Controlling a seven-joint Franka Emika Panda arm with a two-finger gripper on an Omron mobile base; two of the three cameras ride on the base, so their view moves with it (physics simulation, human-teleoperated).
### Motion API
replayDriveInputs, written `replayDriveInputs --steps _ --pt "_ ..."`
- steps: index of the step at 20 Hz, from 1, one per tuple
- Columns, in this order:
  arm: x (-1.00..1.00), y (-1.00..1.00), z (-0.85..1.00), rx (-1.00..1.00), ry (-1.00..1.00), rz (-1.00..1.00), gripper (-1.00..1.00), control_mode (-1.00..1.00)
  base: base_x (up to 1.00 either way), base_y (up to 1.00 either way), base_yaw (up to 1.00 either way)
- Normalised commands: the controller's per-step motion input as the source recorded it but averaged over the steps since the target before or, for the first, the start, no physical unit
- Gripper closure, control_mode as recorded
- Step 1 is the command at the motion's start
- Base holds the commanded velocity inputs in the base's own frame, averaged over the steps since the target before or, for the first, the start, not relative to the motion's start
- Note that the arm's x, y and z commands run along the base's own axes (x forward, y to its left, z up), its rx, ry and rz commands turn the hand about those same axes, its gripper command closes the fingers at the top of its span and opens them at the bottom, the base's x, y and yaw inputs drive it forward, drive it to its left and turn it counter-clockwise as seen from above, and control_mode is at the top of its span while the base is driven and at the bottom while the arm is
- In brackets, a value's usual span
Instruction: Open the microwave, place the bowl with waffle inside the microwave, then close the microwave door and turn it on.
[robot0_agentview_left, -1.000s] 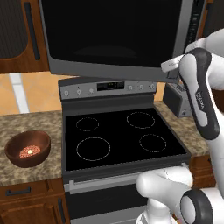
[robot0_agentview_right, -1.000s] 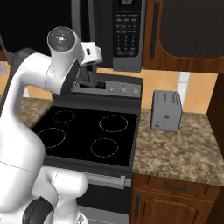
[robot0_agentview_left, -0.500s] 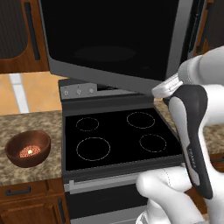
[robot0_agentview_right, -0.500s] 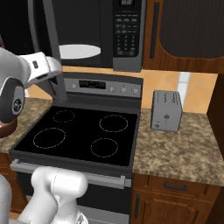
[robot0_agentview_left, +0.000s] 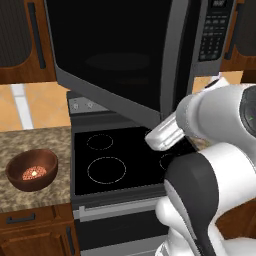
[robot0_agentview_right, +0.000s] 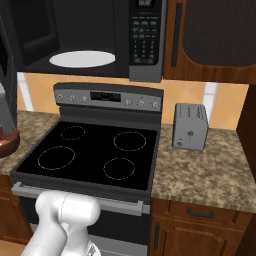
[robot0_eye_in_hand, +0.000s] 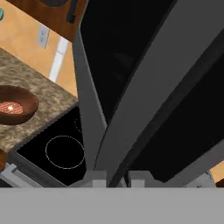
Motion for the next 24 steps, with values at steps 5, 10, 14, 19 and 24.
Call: replayDriveInputs --steps 5,10,14,19,24 --pt "-1.0 -0.62 -0.07 0.13 -0.01 0.0 -1.0 -1.0 0.0 0.0 0.0" --pt "-0.78 -0.84 0.06 0.29 0.07 0.0 -1.0 -1.0 0.0 0.0 0.0" --pt "0.12 -0.64 0.27 0.29 0.1 0.0 -1.0 -1.0 0.0 0.0 0.0" --pt "0.44 -0.17 0.08 0.5 0.08 0.01 -1.0 -1.0 0.0 0.0 0.0" --pt "0.4 0.25 -0.09 0.58 0.18 0.01 -1.0 -1.0 0.0 0.0 0.0"
